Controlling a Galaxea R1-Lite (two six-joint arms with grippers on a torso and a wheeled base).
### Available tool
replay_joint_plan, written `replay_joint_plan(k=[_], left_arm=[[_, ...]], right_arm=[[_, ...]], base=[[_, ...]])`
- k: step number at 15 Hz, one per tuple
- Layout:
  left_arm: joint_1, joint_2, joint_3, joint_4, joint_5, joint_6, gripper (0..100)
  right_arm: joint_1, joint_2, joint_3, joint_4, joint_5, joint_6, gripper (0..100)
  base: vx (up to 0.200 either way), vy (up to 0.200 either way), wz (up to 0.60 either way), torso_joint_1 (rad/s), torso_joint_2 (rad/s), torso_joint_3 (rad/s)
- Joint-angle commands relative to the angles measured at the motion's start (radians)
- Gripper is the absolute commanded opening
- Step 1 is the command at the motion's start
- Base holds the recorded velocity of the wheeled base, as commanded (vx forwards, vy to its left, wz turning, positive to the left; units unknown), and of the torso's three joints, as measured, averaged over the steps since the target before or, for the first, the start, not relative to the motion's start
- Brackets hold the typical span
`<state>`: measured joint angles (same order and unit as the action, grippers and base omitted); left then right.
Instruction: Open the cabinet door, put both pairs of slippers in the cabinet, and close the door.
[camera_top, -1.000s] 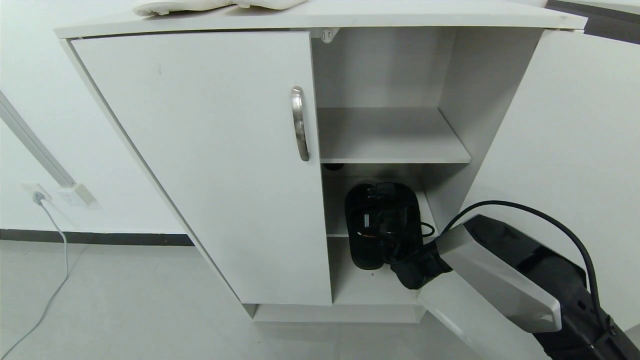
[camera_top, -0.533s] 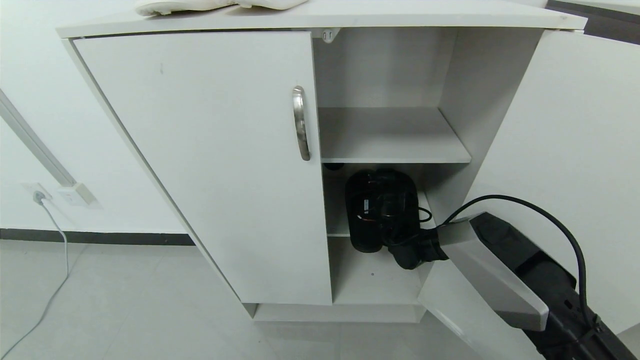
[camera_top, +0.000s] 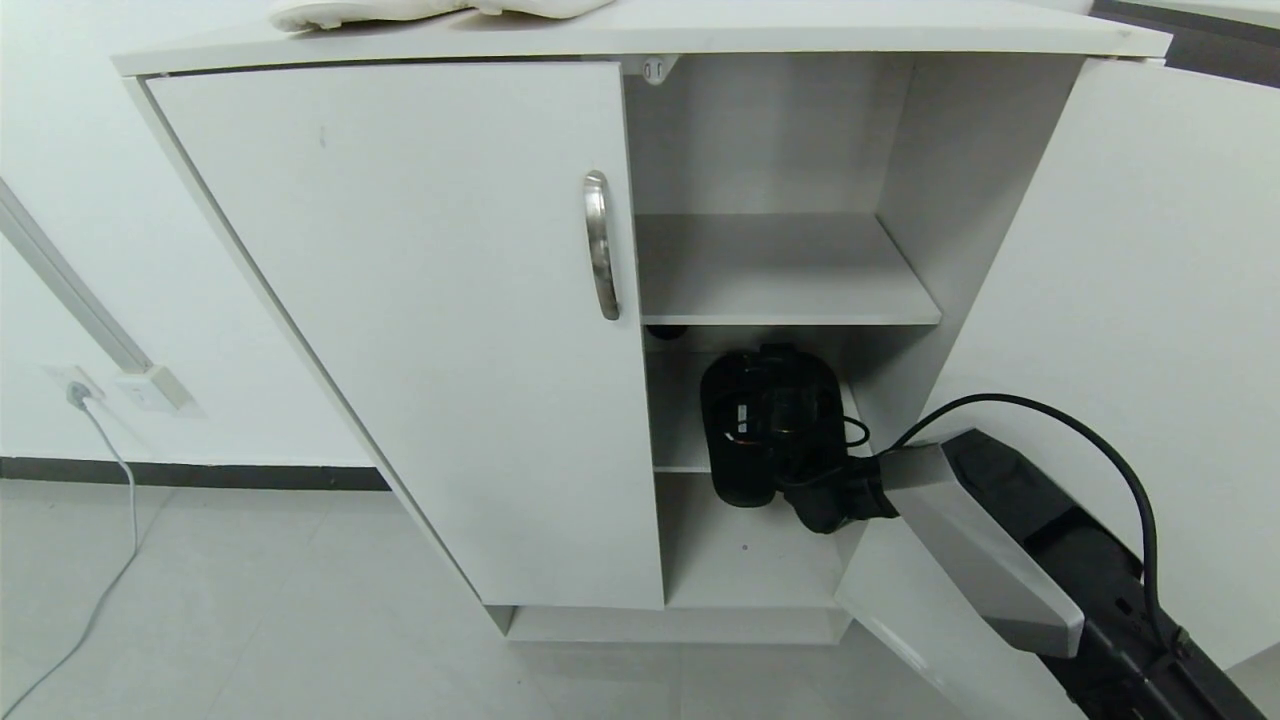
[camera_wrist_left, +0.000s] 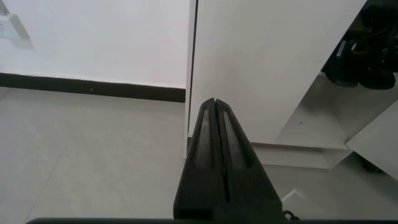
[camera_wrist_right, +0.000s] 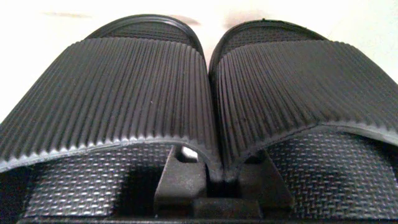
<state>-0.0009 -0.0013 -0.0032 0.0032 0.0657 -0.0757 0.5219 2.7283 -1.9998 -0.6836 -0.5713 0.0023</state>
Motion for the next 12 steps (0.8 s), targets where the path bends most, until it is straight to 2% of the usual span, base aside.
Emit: replay_joint_plan(k=[1,10,11,12], left_arm=[[0.001,0.001,0.0,0.0,0.0,-0.001,0],[0.001,0.001,0.0,0.0,-0.001,0.001,0],[0.001,0.001,0.0,0.0,-0.001,0.001,0],[0.001,0.001,0.0,0.0,-0.001,-0.001,0]], right_arm=[[-0.002,-0.005,0.0,-0.016,-0.001,0.007,0],[-0.002,-0.013,0.0,-0.031,-0.002,0.024,0],[-0.002,-0.013,0.0,-0.031,-0.002,0.024,0],[-0.002,-0.013,0.0,-0.031,-0.002,0.024,0]], base=[[0.0,0.0,0.0,0.0,0.0,0.0],[0.0,0.0,0.0,0.0,0.0,0.0],[0.2,0.0,0.0,0.007,0.0,0.012],[0.0,0.0,0.0,0.0,0.0,0.0]])
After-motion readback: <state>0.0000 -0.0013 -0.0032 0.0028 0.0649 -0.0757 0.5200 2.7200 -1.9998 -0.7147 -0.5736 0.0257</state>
